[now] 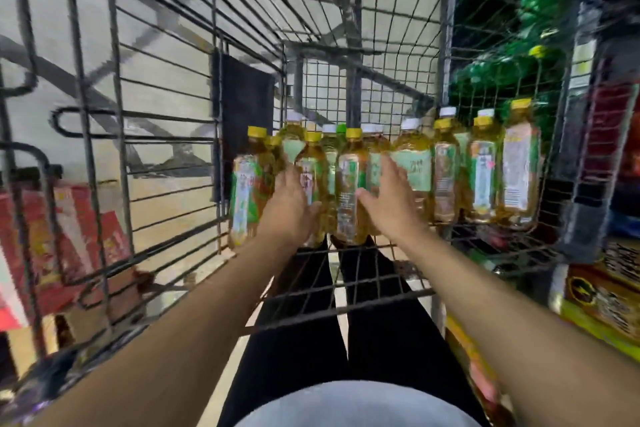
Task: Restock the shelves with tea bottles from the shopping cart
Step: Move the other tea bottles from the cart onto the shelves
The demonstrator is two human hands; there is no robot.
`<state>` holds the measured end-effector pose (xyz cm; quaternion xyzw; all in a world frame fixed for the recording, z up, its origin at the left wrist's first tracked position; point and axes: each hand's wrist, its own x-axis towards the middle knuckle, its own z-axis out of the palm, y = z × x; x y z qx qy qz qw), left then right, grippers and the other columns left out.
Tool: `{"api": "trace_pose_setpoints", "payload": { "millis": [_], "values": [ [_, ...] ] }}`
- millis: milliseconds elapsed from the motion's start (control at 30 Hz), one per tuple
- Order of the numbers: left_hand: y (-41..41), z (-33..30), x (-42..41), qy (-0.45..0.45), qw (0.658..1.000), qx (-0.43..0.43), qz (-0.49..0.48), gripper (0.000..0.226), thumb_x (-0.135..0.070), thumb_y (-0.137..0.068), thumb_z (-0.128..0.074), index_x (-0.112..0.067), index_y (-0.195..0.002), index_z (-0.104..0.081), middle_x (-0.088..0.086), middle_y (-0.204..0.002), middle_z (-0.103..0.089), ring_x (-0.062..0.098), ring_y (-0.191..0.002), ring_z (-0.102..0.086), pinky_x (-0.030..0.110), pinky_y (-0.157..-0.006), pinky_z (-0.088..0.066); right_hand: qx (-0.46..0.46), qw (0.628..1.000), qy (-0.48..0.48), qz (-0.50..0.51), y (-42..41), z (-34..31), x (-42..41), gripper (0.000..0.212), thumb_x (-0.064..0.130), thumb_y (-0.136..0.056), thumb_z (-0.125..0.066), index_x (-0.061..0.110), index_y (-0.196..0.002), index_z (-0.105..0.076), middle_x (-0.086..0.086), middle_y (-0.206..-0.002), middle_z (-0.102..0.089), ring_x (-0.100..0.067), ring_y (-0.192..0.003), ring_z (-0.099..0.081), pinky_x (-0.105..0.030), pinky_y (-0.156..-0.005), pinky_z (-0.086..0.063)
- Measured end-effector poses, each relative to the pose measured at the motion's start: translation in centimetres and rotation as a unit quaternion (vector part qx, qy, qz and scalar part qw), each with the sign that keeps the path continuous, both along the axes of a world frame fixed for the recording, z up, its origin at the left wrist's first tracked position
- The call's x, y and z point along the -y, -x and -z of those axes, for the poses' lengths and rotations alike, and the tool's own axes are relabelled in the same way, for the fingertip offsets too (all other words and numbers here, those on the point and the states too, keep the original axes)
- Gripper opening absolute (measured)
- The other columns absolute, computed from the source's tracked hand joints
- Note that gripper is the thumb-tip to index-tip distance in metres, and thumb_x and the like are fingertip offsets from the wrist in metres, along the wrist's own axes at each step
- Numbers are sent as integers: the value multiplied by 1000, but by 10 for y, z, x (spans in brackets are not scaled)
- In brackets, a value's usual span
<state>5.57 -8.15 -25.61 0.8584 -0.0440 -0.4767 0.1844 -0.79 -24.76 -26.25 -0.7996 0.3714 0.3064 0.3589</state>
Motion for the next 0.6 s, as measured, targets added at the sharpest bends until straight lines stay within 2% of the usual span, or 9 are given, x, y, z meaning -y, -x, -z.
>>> {"api": "trace_pose_setpoints", "payload": {
  "millis": [133,233,333,400,500,533,600],
  "values": [
    [2,16,7,6,988,-46,-145,77,-15,-99,-62,-20,-161,-18,12,-148,-52,34,-135,-51,40,-112,-39,-13,993,-50,107,2,17,-6,61,19,-96,-68,18,-150,-39,-7,-138,-53,-25,-124,-56,-38,-103,-48],
    [4,19,13,-1,974,-76,-212,64,-13,-98,-64,-22,-153,-32,10,-133,-63,32,-122,-62,49,-105,-50,-15,978,-81,191,2,22,-10,56,15,-94,-71,19,-144,-48,-2,-133,-60,-22,-121,-59,-40,-97,-54],
    [3,21,13,6,967,-83,-239,62,-12,-94,-69,-19,-148,-37,9,-132,-64,29,-121,-63,51,-103,-53,-16,964,-117,239,6,23,-12,60,15,-91,-75,22,-142,-46,-1,-130,-63,-20,-114,-63,-33,-79,-58],
    [1,24,11,11,963,-90,-253,67,-12,-93,-71,-20,-150,-36,7,-133,-64,27,-122,-62,46,-101,-54,-23,957,-134,256,7,25,-15,64,15,-88,-78,25,-142,-46,0,-128,-65,-17,-110,-64,-30,-74,-58],
    [0,27,9,24,957,-96,-272,66,-10,-93,-71,-19,-149,-39,5,-131,-65,22,-113,-65,28,-76,-57,-28,952,-144,268,5,27,-19,65,17,-86,-80,26,-142,-48,2,-123,-67,-17,-110,-65,-40,-84,-61],
    [1,27,9,32,954,-96,-283,63,-8,-93,-71,-19,-148,-41,5,-130,-65,22,-113,-65,28,-75,-57,-25,950,-147,273,6,28,-19,62,17,-86,-80,26,-140,-50,2,-122,-68,-18,-110,-66,-41,-85,-61],
    [5,25,10,43,948,-93,-302,61,-6,-93,-70,-19,-146,-41,6,-132,-63,23,-116,-63,38,-88,-59,-18,949,-147,279,10,28,-22,56,17,-88,-78,25,-136,-51,1,-121,-67,-18,-111,-65,-37,-82,-61]
  ]
}}
